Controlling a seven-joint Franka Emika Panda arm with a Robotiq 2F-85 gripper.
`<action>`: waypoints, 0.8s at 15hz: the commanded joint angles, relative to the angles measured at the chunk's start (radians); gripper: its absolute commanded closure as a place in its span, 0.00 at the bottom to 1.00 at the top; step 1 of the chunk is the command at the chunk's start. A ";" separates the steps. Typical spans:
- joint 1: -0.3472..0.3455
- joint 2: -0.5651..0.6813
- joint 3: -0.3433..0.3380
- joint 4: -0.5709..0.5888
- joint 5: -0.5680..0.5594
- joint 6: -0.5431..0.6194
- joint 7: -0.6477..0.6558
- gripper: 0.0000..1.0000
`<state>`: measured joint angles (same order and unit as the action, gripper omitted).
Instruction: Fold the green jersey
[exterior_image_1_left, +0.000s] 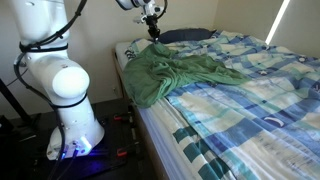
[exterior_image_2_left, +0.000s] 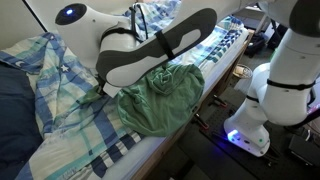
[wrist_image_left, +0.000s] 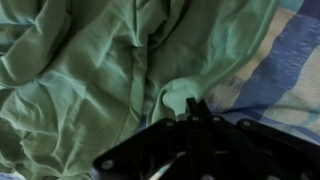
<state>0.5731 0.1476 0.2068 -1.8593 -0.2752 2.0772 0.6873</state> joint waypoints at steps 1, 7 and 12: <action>-0.059 -0.127 0.037 -0.141 -0.002 0.009 0.090 1.00; -0.152 -0.231 0.078 -0.292 0.053 0.031 0.189 1.00; -0.211 -0.287 0.079 -0.384 0.093 0.033 0.119 1.00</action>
<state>0.4034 -0.0806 0.2668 -2.1709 -0.2139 2.0849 0.8626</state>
